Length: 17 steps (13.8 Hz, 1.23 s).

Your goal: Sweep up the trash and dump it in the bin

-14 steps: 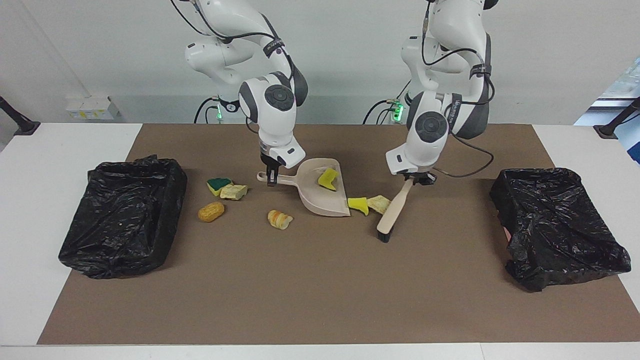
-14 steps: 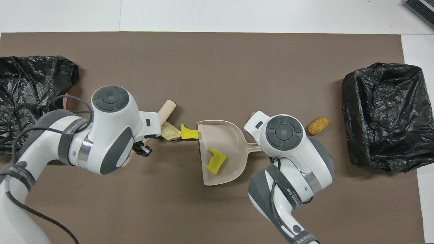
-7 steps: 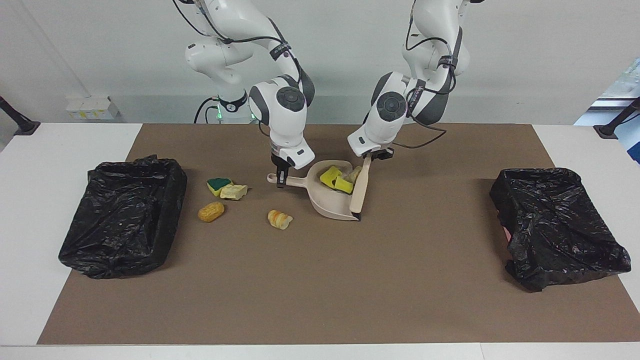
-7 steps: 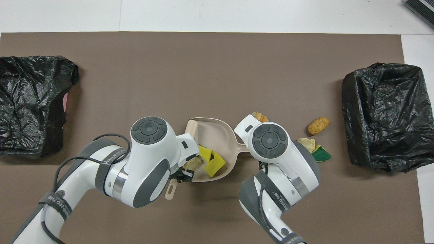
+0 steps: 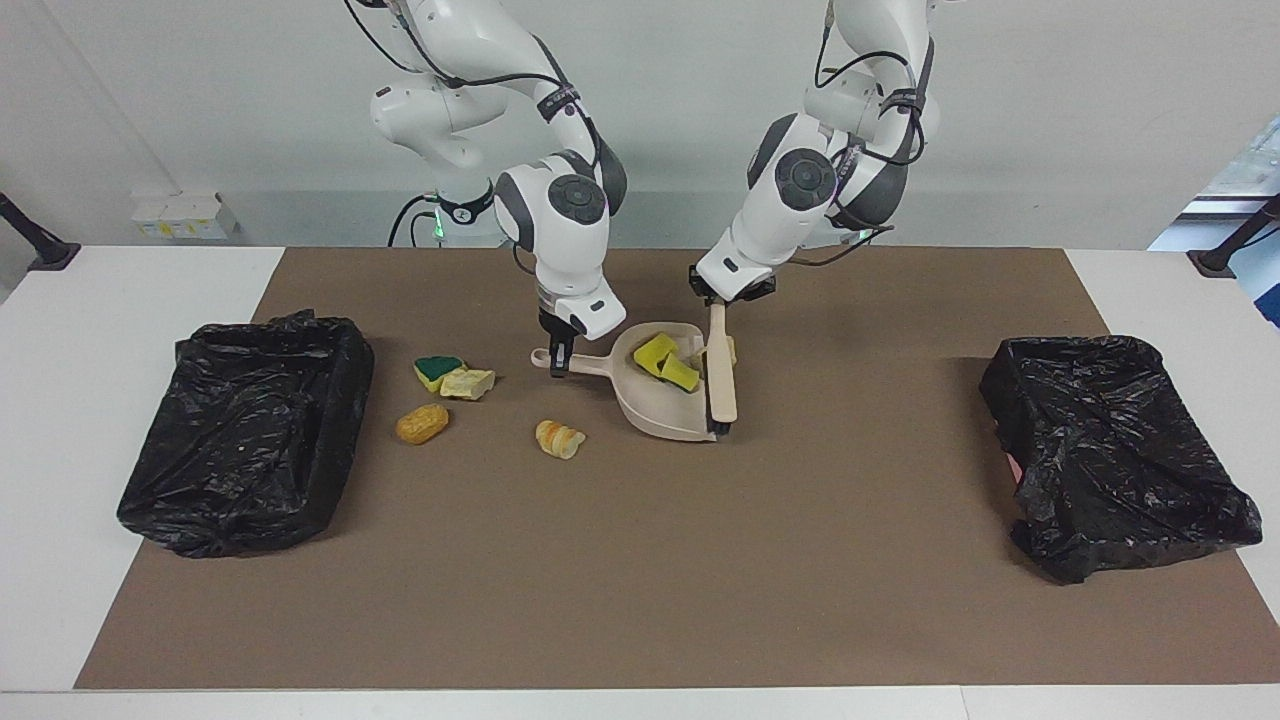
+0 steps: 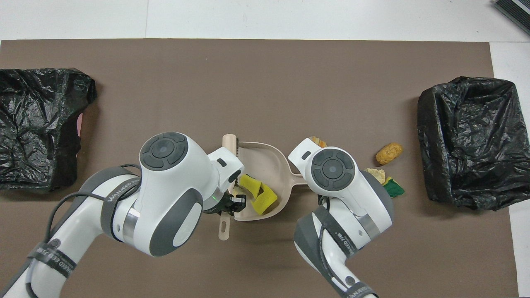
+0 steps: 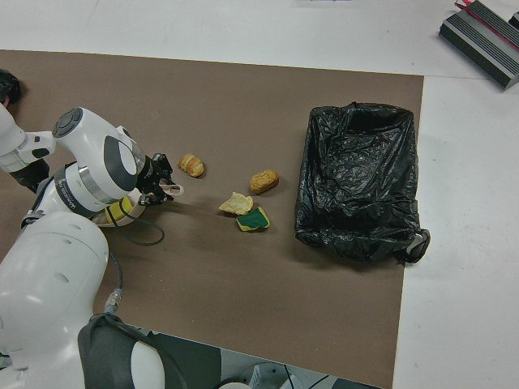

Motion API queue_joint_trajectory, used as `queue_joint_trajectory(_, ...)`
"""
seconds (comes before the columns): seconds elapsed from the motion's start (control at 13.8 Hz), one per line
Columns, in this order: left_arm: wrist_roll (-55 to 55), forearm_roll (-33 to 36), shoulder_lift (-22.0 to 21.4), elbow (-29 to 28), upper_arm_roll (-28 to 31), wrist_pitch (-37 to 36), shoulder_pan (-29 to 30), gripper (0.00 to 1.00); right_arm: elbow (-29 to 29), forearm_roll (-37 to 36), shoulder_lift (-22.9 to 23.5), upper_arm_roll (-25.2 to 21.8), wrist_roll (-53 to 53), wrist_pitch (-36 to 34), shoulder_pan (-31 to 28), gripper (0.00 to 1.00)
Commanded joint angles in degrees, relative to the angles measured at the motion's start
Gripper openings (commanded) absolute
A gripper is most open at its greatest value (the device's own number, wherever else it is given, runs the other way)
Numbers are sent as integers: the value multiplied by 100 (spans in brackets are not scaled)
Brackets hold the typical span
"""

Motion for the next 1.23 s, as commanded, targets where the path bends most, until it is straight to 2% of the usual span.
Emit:
queue_joint_trajectory(0.0,-492,-3,-271,-125,68,-329,-76,0,118,-55,23,34,-144,-161,-19,0)
queue_joint_trajectory(0.07,-651,16,-315,-177,77,-487,-58,0,110,-99,-12,34,-144,-318,-10,0)
queue_joint_trajectory(0.22,-1238,252,-630,-658,77,-621,3,0,119,-362,-38,34,-170,-504,-1,0)
queue_joint_trajectory(0.43,-1698,472,-1184,-1555,77,-524,143,0,127,-451,-56,43,-126,-531,157,0)
queue_joint_trajectory(0.58,-1812,482,-1387,-1899,68,-384,144,0,110,-451,-74,34,-109,-522,192,0)
queue_joint_trajectory(0.72,-1970,482,-1379,-2128,42,53,30,0,118,-451,-82,43,66,-469,210,0)
queue_joint_trajectory(0.94,-2251,298,-1125,-2138,15,888,-653,0,127,-434,-21,52,496,-399,350,0)
queue_joint_trajectory(1.16,-2314,-221,-791,-1806,16,1558,-990,0,119,-381,-21,52,559,-390,359,0)
